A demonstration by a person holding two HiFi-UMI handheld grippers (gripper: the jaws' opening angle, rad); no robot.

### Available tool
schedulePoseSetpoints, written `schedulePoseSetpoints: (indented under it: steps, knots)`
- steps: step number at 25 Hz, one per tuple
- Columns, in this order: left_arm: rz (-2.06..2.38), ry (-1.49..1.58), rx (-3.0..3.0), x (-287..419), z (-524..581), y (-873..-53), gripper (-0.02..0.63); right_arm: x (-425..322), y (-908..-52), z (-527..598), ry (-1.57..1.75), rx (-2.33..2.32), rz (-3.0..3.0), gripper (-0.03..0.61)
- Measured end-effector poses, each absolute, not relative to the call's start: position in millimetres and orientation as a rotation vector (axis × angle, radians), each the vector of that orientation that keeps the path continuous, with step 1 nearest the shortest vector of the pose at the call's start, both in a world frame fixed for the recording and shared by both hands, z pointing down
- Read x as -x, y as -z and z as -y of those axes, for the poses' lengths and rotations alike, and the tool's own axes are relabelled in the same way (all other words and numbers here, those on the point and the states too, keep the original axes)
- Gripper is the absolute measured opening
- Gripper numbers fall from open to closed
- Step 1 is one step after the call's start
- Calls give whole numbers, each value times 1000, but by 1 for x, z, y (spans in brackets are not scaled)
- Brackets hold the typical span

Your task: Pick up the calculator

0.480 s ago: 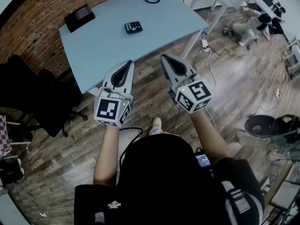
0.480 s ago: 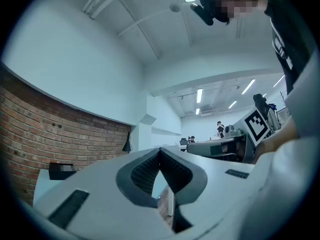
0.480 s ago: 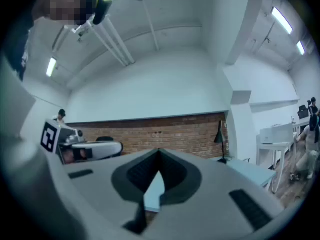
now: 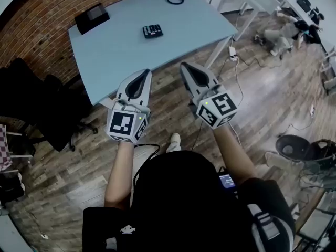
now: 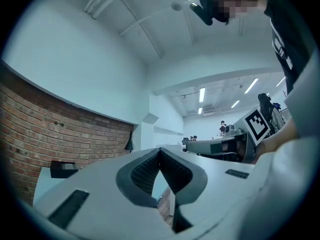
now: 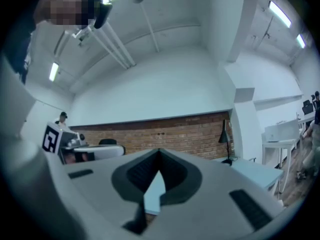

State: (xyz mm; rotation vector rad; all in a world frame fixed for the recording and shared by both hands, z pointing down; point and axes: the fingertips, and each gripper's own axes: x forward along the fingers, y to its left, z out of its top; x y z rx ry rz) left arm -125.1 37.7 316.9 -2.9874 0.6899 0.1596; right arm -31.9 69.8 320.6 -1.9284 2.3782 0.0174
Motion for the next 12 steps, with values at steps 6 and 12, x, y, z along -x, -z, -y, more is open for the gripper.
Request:
schedulePoseSetpoints:
  steps: [6,12]
  knots:
    - [-716,-163,2977,109,-25,-318,3,13,-320,-55,20,1885,-2365,3]
    - [-747,-147,2977,93,-7,-323,3,-9,-329,-35,33,1873,-2385,3]
